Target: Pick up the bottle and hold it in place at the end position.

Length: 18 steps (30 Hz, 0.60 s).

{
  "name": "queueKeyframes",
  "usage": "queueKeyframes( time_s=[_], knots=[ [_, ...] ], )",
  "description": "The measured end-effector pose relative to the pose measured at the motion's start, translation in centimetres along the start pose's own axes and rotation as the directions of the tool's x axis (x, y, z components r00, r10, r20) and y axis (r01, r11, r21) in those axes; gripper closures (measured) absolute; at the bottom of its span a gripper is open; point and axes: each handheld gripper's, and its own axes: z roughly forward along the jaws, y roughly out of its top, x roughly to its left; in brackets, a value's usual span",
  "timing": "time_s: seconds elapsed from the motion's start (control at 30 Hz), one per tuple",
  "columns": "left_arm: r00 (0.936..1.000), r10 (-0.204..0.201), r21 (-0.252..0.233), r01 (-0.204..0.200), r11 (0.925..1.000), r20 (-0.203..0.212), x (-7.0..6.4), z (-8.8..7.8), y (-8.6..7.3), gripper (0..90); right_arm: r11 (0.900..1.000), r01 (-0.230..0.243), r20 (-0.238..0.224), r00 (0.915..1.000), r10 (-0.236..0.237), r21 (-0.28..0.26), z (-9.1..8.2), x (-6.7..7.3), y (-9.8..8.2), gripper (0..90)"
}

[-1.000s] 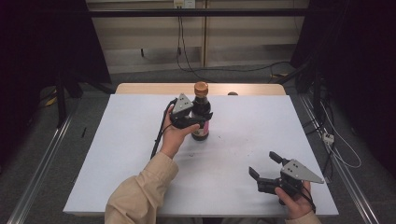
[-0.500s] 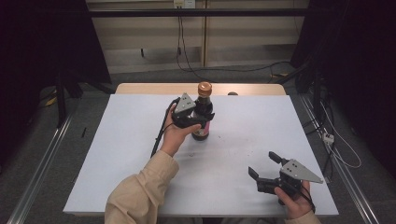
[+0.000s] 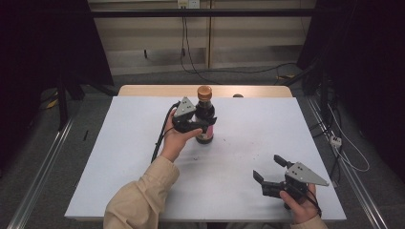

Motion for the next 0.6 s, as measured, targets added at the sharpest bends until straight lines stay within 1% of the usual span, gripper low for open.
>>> queueKeyframes(
  time_s=[0.03, 0.13, 0.17, 0.2, 0.23, 0.27, 0.37, 0.43, 0.47, 0.5, 0.53, 0.57, 0.6],
  knots=[
    [1.0000, -0.002, -0.003, 0.002, 1.0000, 0.000, 0.0, 0.0, 0.0, 27.2, 1.000, -0.005, -0.003, 1.0000, 0.005, 0.011, 0.3, 0.0, -0.1, 5.7],
    [1.0000, 0.001, 0.001, -0.001, 1.0000, 0.006, 0.0, 0.0, 0.0, 27.3, 1.000, -0.010, -0.007, 0.9999, 0.010, 0.011, 0.5, 0.0, 0.0, 5.7],
    [1.0000, 0.002, -0.002, -0.002, 1.0000, 0.009, 0.1, 0.0, 0.0, 27.4, 1.000, 0.002, -0.012, 0.9999, -0.002, 0.014, 0.8, 0.1, 0.1, 5.7],
    [0.9999, -0.002, -0.006, 0.002, 1.0000, 0.015, 0.1, 0.0, 0.0, 27.5, 1.000, 0.002, -0.013, 0.9999, -0.002, 0.013, 0.9, 0.2, 0.1, 5.7],
    [0.9998, 0.002, -0.005, -0.002, 1.0000, 0.019, 0.2, 0.0, -0.1, 27.5, 1.000, 0.002, -0.013, 0.9999, -0.002, 0.013, 0.9, 0.2, 0.1, 5.7],
    [0.9995, 0.003, -0.005, -0.003, 1.0000, 0.033, 0.3, 0.0, -0.1, 27.5, 1.000, 0.007, -0.015, 0.9999, -0.007, 0.016, 1.1, 0.3, 0.2, 5.7],
    [0.9993, 0.006, -0.005, -0.006, 1.0000, 0.037, 0.4, 0.0, -0.1, 27.6, 1.000, 0.015, -0.018, 0.9997, -0.014, 0.023, 1.6, 0.3, 0.3, 5.7],
    [0.9993, -0.002, -0.010, 0.002, 0.9999, 0.038, 0.3, 0.1, -0.1, 27.7, 0.999, 0.017, -0.013, 0.9998, -0.017, 0.031, 2.0, 0.1, 0.4, 5.7],
    [0.9992, 0.006, -0.003, -0.006, 1.0000, 0.039, 0.4, 0.1, -0.1, 27.6, 0.999, 0.012, -0.009, 0.9999, -0.012, 0.033, 2.2, 0.0, 0.6, 5.7],
    [0.9993, -0.003, -0.009, 0.003, 1.0000, 0.038, 0.4, 0.1, -0.1, 27.7, 1.000, -0.002, 0.006, 1.0000, 0.001, 0.029, 2.6, -0.2, 0.7, 5.6],
    [0.9993, 0.001, -0.006, 0.000, 1.0000, 0.036, 0.4, 0.1, -0.1, 27.7, 0.999, -0.012, 0.014, 0.9998, 0.012, 0.029, 2.7, -0.2, 0.8, 5.6],
    [0.9995, -0.006, -0.008, 0.007, 0.9999, 0.031, 0.3, 0.1, -0.1, 27.7, 0.999, -0.012, 0.014, 0.9998, 0.012, 0.029, 2.7, -0.2, 0.8, 5.6],
    [0.9996, -0.005, -0.007, 0.005, 1.0000, 0.027, 0.2, 0.1, -0.1, 27.6, 0.999, -0.027, 0.023, 0.9994, 0.026, 0.028, 2.9, -0.5, 1.0, 5.6]
  ],
)
